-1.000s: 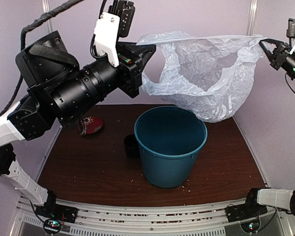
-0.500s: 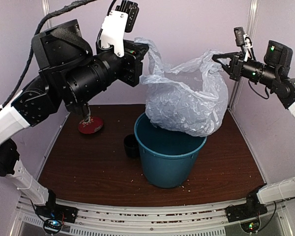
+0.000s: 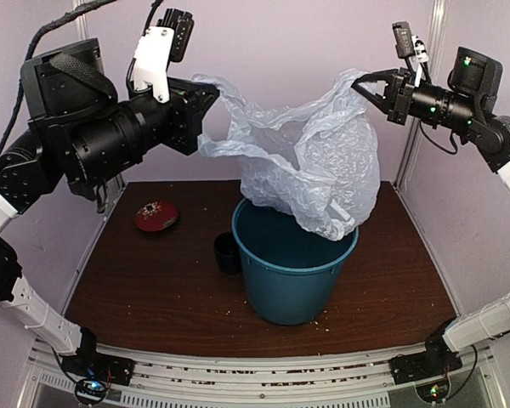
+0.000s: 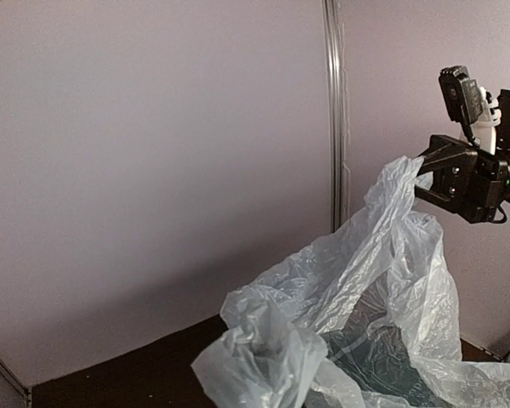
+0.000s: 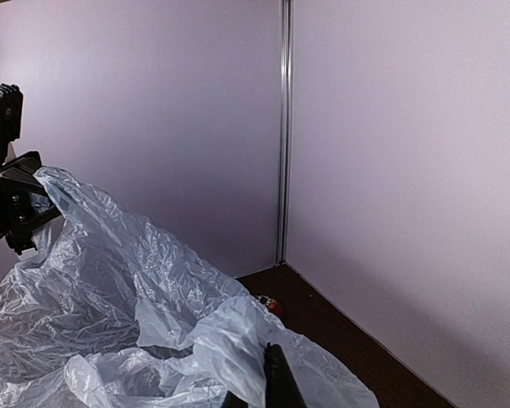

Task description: Put the trash bags into the trash bin

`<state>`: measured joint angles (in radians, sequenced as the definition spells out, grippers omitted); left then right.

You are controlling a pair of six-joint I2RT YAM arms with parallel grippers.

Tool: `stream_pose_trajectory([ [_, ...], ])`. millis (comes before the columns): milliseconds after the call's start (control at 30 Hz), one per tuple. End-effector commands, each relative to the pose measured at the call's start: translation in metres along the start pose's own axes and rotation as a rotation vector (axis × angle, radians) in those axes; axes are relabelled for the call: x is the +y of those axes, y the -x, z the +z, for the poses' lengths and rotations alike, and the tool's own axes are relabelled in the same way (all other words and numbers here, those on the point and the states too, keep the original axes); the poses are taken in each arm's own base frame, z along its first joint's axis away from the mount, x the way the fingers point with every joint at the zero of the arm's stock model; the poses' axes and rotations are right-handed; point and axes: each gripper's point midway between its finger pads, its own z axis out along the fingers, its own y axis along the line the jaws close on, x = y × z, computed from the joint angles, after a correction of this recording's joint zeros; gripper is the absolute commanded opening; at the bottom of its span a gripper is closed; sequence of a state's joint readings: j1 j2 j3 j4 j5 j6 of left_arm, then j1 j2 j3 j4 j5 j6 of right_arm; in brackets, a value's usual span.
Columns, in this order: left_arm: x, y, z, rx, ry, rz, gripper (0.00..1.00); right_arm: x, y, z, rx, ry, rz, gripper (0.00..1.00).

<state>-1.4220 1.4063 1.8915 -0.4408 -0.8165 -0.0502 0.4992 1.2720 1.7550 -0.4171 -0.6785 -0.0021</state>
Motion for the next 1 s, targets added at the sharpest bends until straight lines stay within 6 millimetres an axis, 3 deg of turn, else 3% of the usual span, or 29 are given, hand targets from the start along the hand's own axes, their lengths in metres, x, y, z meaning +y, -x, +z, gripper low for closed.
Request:
stream_pose_trajectory([
  [0,0.003,-0.008,-0.007,0.035,-0.020,-0.064,0.00,0.012,-0.004,0.014,0.020,0.051,-0.001,0.00],
  [333,0.008,-0.008,-0.016,0.093,-0.045,-0.076,0.00,0.040,0.023,0.009,-0.039,0.177,0.029,0.00],
  [500,-0.006,0.001,-0.030,0.076,-0.201,-0.085,0.00,0.057,0.029,0.013,-0.050,0.234,0.043,0.00],
  [667,0.022,0.013,-0.052,0.033,-0.187,-0.139,0.00,0.070,0.012,0.022,-0.008,0.261,0.026,0.00],
  [767,0.037,0.016,-0.063,0.016,-0.168,-0.163,0.00,0.078,0.013,0.022,-0.007,0.301,0.028,0.00],
  [867,0.044,0.017,-0.067,0.010,-0.156,-0.175,0.00,0.083,0.016,0.022,-0.012,0.328,0.031,0.00],
  [967,0.040,0.007,-0.060,0.033,-0.134,-0.146,0.00,0.081,0.014,0.026,-0.005,0.326,0.047,0.00],
])
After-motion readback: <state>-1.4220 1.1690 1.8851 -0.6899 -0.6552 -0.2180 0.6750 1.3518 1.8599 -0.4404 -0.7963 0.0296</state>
